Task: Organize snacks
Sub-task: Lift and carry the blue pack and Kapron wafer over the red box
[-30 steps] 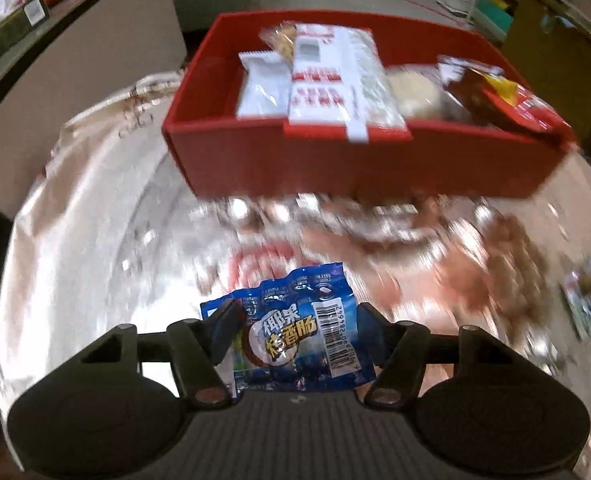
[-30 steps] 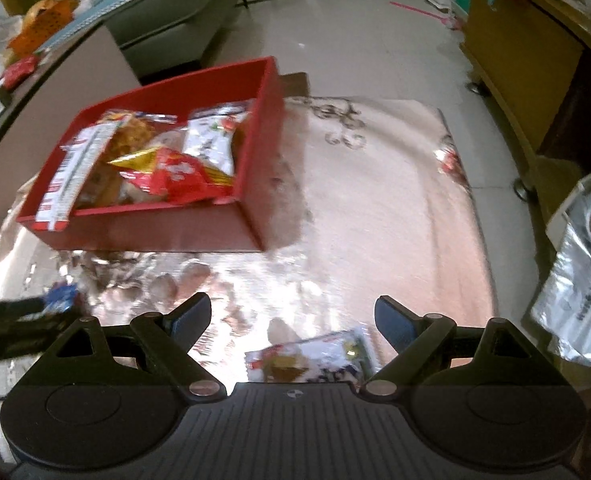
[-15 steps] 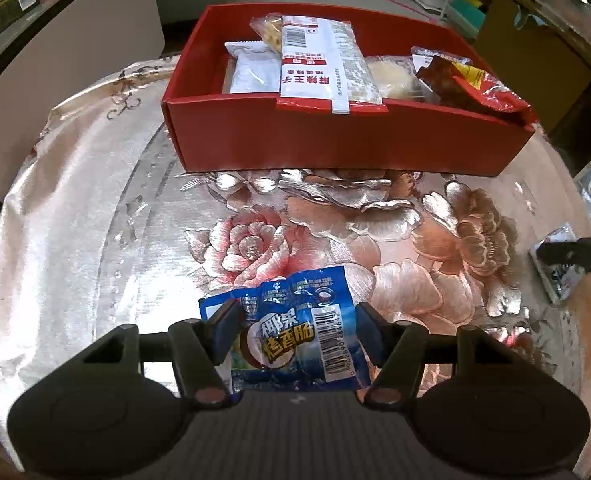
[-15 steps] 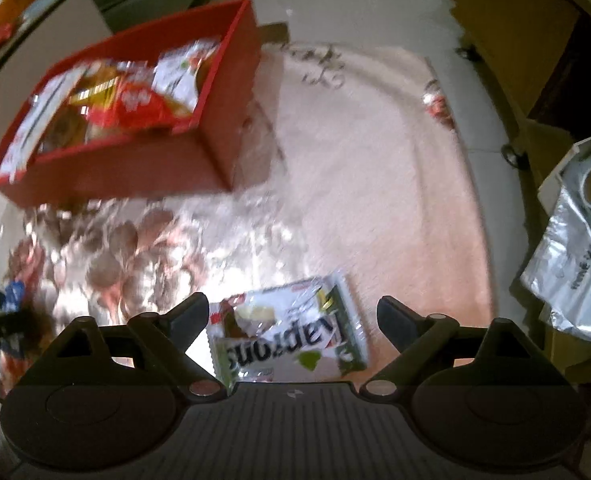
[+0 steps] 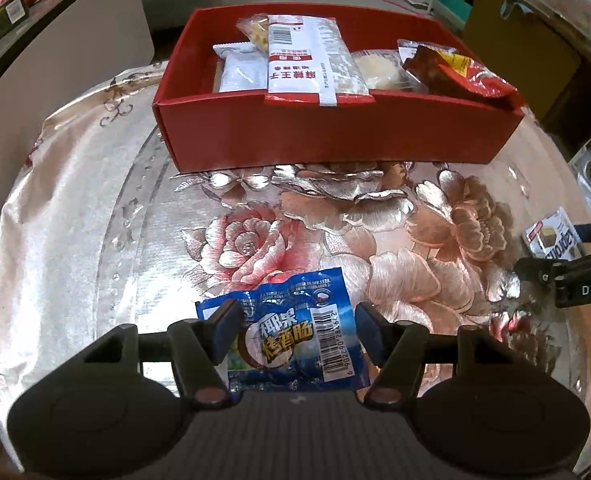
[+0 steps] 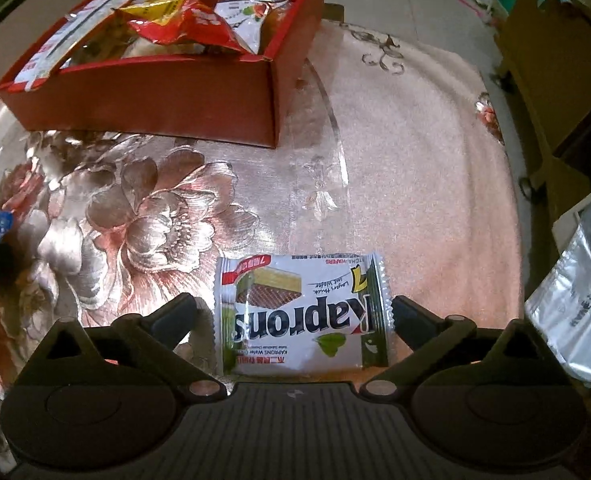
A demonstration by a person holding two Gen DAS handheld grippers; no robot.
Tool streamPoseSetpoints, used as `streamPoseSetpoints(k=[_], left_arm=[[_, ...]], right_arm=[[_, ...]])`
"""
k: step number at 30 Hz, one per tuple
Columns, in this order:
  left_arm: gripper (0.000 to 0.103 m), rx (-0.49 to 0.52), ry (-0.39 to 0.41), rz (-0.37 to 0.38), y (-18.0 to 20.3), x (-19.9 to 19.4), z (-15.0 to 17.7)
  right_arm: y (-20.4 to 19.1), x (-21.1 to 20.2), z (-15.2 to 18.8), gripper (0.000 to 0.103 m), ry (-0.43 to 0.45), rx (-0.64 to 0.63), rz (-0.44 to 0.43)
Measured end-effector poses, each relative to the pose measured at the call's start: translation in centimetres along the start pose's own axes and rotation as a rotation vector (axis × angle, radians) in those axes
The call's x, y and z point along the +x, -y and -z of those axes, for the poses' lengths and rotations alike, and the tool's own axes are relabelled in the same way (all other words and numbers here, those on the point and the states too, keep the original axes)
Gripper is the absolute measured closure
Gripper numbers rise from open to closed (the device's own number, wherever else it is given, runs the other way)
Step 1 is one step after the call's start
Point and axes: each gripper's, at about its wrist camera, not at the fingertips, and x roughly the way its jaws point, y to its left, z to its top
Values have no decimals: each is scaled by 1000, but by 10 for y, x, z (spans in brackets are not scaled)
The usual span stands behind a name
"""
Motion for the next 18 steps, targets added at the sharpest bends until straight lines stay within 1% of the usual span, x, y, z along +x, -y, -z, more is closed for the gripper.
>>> streamPoseSetpoints(k=[5,9,11,13,15,17,18], left_arm=[[42,40,7,-41,7,6,4],[41,65,28,-72,12,6,9],[43,63,32,-76,13,6,10],[46,65,32,-78,14,5,10],[48,60,31,-68,15,1,11],[49,61,33,-60,16,-2,11],[51,65,39,-57,17,-4,12]], right_arm=[[1,-4,6,0,21,2,-1],[0,-6,5,1,5,2,5],[1,-6,1,6,0,7,7],[1,-11,-1,18,8,18,15],[2,-16,-2,29,14,36,3],[0,-20,-2,30,9,47,-23],[-4,-21,-1,30,11,38,-21]])
